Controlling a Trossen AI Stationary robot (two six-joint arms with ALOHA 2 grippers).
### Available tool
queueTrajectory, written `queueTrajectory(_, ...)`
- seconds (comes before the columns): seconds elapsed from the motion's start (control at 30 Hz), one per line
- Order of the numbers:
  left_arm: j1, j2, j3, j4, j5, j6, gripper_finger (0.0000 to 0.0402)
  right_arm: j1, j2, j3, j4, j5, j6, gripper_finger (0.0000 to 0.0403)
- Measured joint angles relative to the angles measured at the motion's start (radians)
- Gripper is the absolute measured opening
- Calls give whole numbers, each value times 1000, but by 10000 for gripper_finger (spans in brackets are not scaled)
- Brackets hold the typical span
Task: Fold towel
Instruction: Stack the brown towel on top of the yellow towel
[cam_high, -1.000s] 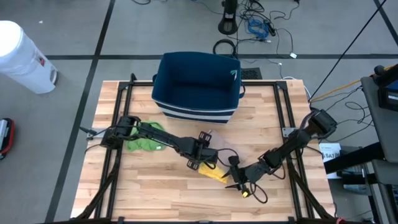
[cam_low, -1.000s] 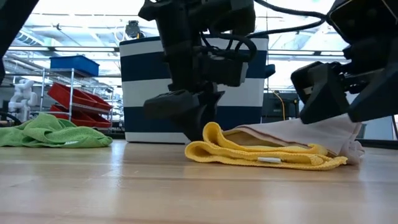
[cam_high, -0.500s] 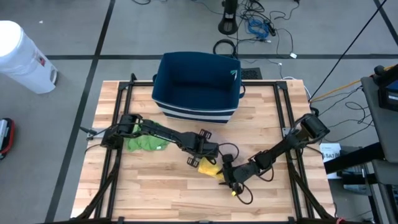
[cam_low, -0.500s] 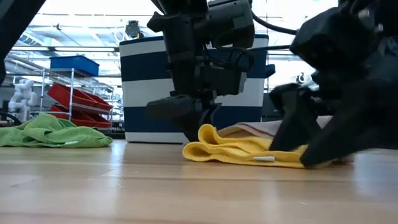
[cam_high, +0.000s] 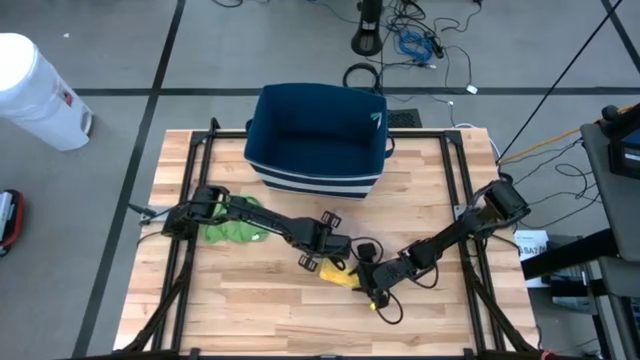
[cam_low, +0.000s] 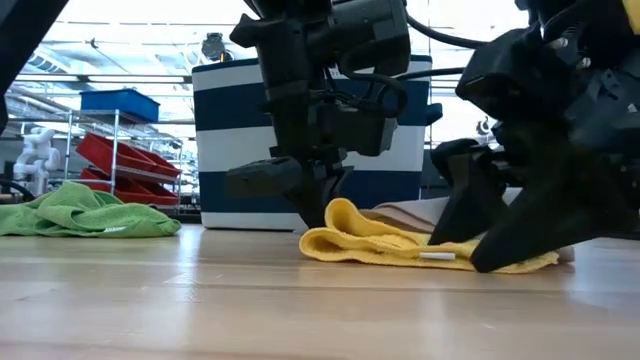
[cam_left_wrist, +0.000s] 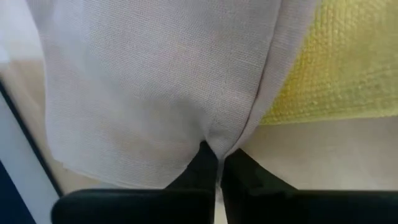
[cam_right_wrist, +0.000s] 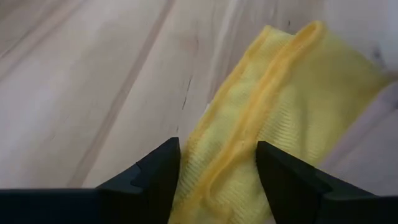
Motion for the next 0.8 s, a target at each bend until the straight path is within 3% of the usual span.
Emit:
queueTrajectory(0.13, -9, -6, -1, -6, -23, 0, 4, 2, 9, 4, -27, 4, 4, 158)
queueTrajectory(0.27, -27, -16, -3, -28, -59, 8, 3, 32, -5, 2, -56, -41, -37, 48)
queueTrajectory(0.33, -37, -31, -6, -54, -62, 8, 3, 56, -10, 2, -59, -91, -59, 15)
queueTrajectory(0.5, -70, -69, 4, -59, -69, 5, 2, 109, -13, 2, -74, -219, -57, 24)
queueTrajectory(0.67, -115, -85, 26, -25, -46, 69, 1, 144, -13, 2, -113, -323, -56, 7)
queueTrajectory(0.8, -146, -85, 32, 1, 6, 116, 1, 157, -21, 3, -140, -347, -47, 9)
